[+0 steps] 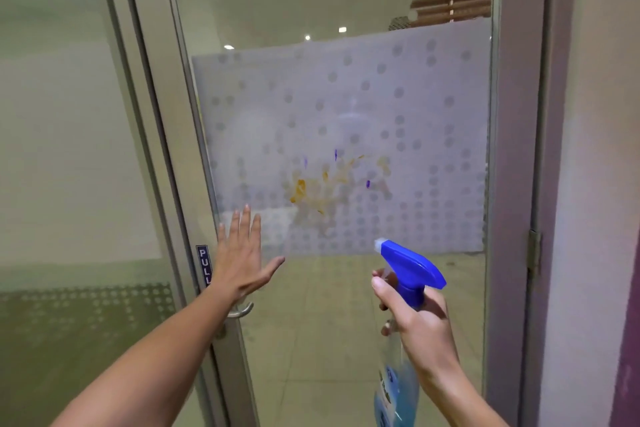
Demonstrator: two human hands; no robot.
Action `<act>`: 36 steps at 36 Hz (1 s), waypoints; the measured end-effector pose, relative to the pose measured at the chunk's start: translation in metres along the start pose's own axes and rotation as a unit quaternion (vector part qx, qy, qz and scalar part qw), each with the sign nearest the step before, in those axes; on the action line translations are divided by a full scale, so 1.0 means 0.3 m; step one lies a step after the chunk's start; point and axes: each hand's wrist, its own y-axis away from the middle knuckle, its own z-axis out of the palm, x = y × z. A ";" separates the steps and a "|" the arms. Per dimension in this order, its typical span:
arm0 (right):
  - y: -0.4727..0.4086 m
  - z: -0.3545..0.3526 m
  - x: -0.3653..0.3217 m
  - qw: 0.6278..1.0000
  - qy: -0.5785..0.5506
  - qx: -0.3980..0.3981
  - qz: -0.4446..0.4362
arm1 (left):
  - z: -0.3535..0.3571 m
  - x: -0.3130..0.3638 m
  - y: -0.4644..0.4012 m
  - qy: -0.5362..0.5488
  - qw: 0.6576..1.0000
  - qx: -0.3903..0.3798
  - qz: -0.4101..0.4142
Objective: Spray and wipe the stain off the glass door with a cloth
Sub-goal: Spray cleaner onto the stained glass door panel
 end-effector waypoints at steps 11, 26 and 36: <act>0.081 0.089 0.018 1.000 0.005 -0.020 0.010 | -0.027 -0.002 0.273 0.017 0.997 -0.075 -0.021; 0.379 0.337 0.016 1.000 -0.005 -0.028 0.012 | -0.109 -0.212 0.779 0.017 0.993 -0.111 -0.025; 0.672 0.502 0.036 0.998 0.016 -0.042 0.032 | -0.193 -0.351 1.149 0.038 0.989 -0.133 -0.053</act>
